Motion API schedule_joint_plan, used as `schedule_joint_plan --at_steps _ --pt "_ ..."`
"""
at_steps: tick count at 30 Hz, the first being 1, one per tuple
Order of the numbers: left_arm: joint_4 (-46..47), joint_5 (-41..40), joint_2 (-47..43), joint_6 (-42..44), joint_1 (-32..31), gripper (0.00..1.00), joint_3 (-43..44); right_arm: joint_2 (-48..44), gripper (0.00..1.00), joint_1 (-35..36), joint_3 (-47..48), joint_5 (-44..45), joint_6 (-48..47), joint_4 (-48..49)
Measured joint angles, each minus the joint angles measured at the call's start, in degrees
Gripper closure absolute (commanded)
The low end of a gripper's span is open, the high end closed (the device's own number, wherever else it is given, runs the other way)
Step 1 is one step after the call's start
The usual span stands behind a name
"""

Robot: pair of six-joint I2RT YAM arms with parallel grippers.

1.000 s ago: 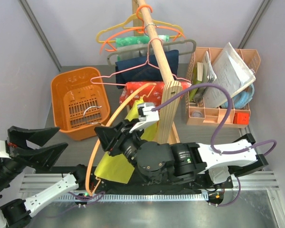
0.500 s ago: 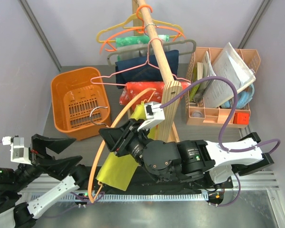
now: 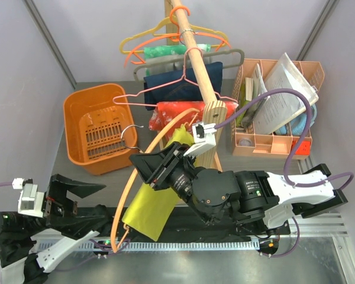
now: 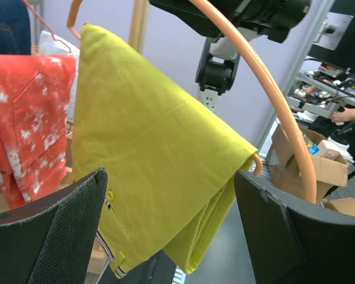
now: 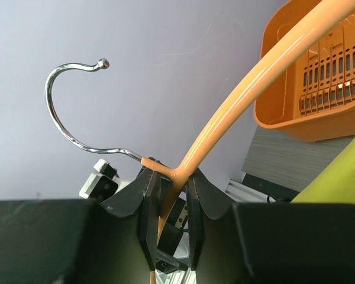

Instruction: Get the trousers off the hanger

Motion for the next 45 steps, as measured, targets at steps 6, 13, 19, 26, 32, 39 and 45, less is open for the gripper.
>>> schedule_joint_plan --at_steps 6,13,19,26,32,39,45 --pt "3.02 2.89 -0.48 1.77 1.18 0.14 -2.73 -2.21 0.99 0.0 -2.19 -0.02 1.84 1.25" --pt "6.62 5.88 -0.48 3.23 2.78 0.13 -6.34 -3.87 0.99 0.0 -3.06 0.02 2.62 3.17" --pt "9.09 10.21 -0.48 3.5 4.59 0.1 -6.64 -3.89 0.99 0.0 -3.19 0.02 3.19 4.07" --pt "12.57 15.26 -0.22 3.1 7.19 0.1 -6.64 -3.96 0.99 0.0 -3.91 0.11 3.48 5.49" --pt "15.96 17.59 2.75 2.32 9.29 0.14 -6.64 -3.98 0.99 0.0 -4.66 0.15 3.61 6.16" --pt "17.66 19.69 6.82 1.62 9.66 0.13 -7.74 -4.15 0.99 0.0 -6.34 0.85 3.52 8.76" --pt "18.23 20.68 7.54 1.62 9.66 0.16 -7.85 -4.15 0.99 0.0 -7.08 1.14 3.34 10.62"
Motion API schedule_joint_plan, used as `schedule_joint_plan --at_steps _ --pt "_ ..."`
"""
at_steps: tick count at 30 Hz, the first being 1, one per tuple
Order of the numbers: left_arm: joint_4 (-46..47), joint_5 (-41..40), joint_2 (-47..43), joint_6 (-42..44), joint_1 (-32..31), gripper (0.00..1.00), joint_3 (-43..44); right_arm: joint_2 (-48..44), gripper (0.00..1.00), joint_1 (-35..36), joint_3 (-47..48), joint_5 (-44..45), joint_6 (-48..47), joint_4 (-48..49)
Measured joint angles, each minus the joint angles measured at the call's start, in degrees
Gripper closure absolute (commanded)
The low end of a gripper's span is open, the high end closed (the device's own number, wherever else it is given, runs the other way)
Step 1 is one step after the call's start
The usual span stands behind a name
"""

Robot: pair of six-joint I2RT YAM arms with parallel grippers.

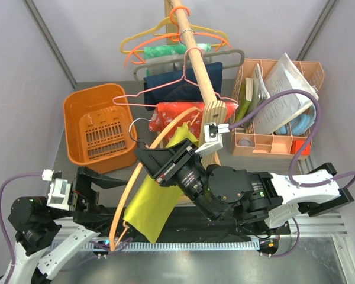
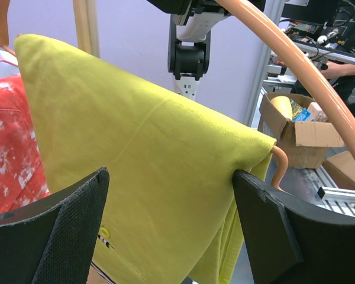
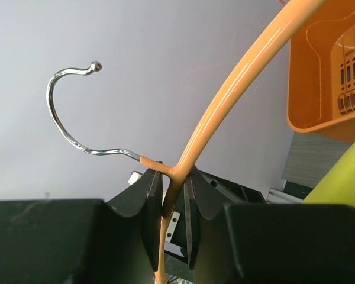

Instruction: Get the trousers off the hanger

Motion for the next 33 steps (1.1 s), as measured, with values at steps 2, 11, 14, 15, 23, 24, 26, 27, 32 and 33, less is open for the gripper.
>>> schedule_joint_plan --at_steps 2,11,14,15,23,24,26,27,32,33 --pt "0.52 -0.02 0.15 0.0 0.0 0.18 -0.13 -0.04 0.99 0.0 -0.17 -0.02 -0.09 0.85" --pt "1.2 0.76 2.8 0.94 0.0 0.29 -1.09 -0.26 0.99 -0.02 -1.42 0.39 -1.95 4.74" --pt "1.2 0.26 2.75 1.68 0.0 0.26 -1.44 -0.26 0.99 -0.02 -1.42 0.35 -2.58 6.08" --pt "1.14 -0.17 2.75 1.95 0.0 0.26 -1.6 -0.26 0.99 -0.02 -1.42 0.35 -2.78 6.49" --pt "1.36 -1.9 3.76 4.46 0.0 0.15 -1.66 -0.17 0.99 -0.02 -1.42 0.44 -3.23 8.17" --pt "1.36 -2.1 3.98 4.68 0.0 0.15 -1.66 -0.17 0.99 -0.02 -1.42 0.5 -3.34 8.37" --pt "1.44 -2.67 4.5 4.98 0.0 0.18 -1.66 -0.15 0.99 -0.04 -1.42 0.52 -3.45 8.81" --pt "1.55 -2.89 4.7 5.05 0.0 0.21 -1.66 -0.07 0.99 -0.11 -1.42 0.63 -3.56 9.29" --pt "3.39 -5.55 5.29 5.33 -0.02 0.49 -2.12 0.44 0.99 -0.37 -1.42 1.55 -3.96 11.58" --pt "3.96 -5.77 5.29 5.29 -0.02 0.45 -2.34 0.48 0.99 -0.42 -1.42 1.9 -3.98 11.89"
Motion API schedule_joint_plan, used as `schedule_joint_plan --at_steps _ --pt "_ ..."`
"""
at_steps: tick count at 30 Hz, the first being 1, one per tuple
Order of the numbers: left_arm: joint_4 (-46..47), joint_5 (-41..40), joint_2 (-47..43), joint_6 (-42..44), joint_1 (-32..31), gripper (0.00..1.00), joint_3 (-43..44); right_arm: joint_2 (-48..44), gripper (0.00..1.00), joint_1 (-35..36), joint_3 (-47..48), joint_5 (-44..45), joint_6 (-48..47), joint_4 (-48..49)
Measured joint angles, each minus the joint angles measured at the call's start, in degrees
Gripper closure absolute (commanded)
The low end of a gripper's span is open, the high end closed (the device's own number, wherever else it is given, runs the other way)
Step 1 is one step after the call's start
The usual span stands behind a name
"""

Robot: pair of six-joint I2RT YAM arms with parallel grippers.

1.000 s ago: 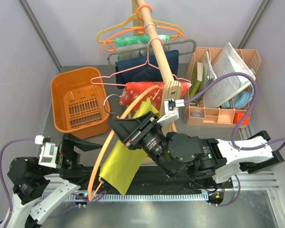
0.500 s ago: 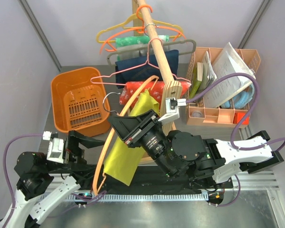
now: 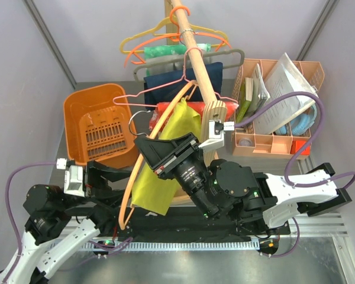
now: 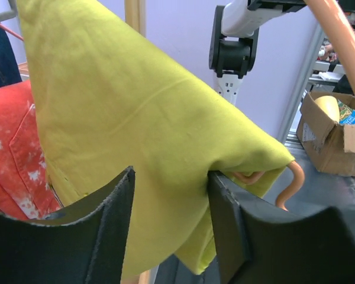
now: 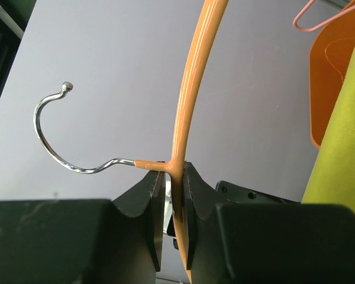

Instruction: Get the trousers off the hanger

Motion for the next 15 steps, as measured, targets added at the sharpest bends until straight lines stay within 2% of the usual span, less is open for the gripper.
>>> schedule_joint_plan --at_steps 2,3,5,15 --pt "1.03 -0.28 -0.02 0.15 0.0 0.37 -0.52 0.02 0.99 -0.2 -0.09 0.55 -0.07 0.74" --pt "1.57 -0.5 -0.04 0.11 0.02 0.29 -0.92 0.02 0.99 -0.24 -0.24 0.74 -0.17 1.46" --pt "2.08 -0.42 -0.17 0.39 0.02 0.24 -1.27 0.02 0.99 -0.22 -0.57 0.9 -0.48 2.4" --pt "5.79 0.7 0.57 -0.94 0.0 0.2 -1.51 0.09 0.99 -0.22 -4.22 1.66 -0.48 11.28"
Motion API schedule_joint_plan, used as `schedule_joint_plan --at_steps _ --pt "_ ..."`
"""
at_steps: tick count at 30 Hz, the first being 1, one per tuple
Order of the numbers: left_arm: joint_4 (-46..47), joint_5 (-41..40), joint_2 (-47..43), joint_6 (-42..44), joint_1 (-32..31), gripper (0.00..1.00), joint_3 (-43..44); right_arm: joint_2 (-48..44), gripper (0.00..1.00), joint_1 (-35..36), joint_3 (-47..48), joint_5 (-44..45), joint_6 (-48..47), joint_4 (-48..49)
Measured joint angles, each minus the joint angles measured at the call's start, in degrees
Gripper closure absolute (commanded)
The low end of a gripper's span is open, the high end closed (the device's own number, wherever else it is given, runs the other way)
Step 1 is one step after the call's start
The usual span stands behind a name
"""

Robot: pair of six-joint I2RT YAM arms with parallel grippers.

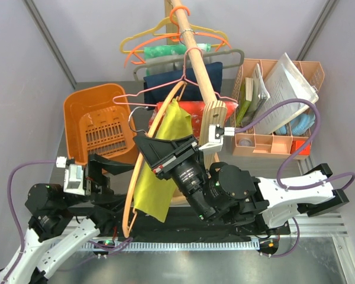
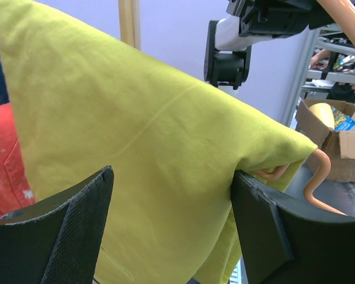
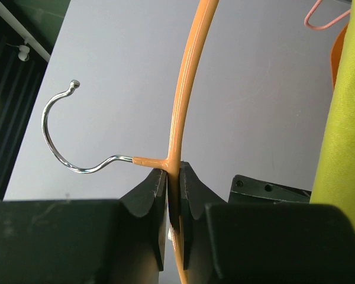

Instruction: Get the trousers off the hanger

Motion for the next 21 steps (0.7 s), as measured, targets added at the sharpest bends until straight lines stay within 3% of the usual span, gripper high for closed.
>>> schedule_joint_plan --at_steps 7,21 --pt "3.45 2.49 2.29 -2.58 0.0 0.16 -0.72 0.37 0.99 -0.02 -2.8 1.33 -3.43 9.57" --pt "-1.42 5.57 0.31 0.11 0.02 0.15 -0.2 2.86 0.99 0.42 -3.67 2.08 -7.54 19.26"
